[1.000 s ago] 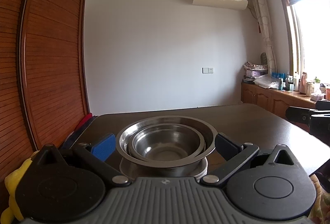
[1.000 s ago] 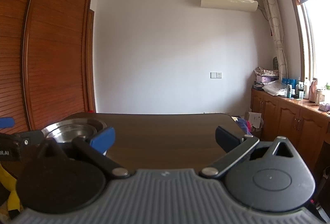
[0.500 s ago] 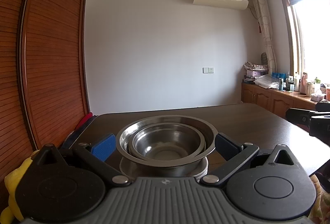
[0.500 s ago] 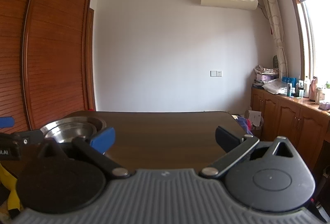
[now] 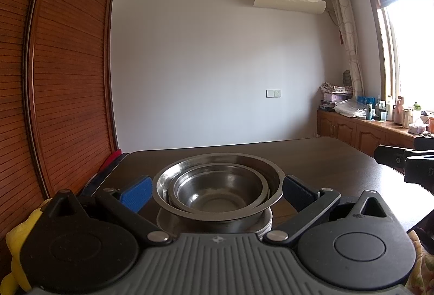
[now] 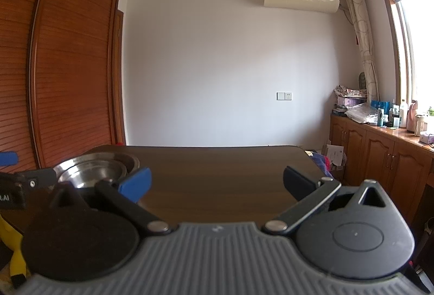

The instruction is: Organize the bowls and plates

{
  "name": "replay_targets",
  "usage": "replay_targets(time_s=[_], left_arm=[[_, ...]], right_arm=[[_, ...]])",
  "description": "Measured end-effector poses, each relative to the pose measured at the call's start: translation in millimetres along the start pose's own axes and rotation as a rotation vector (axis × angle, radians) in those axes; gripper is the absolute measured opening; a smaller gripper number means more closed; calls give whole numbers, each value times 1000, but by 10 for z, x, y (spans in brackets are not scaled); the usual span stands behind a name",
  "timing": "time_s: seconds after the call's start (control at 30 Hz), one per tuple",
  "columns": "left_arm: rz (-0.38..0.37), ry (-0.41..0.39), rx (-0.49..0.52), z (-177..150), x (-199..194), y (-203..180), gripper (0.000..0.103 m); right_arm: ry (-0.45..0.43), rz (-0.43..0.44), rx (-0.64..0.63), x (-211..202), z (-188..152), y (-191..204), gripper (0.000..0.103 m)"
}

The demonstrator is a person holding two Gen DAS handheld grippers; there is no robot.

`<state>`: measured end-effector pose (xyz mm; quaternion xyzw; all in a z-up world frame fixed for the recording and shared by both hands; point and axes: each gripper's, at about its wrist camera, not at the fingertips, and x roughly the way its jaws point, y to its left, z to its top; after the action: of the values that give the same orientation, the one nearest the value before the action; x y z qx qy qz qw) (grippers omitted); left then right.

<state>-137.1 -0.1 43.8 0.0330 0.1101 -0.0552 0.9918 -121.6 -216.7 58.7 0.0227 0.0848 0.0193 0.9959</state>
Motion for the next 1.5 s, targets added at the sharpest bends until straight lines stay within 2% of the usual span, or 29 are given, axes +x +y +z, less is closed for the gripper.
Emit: replay_targets(time_s=[1.5], left_arm=[[-2,2,-1,4,11,-17,103]], right_arm=[[2,-2,1,27,-22,-13,103]])
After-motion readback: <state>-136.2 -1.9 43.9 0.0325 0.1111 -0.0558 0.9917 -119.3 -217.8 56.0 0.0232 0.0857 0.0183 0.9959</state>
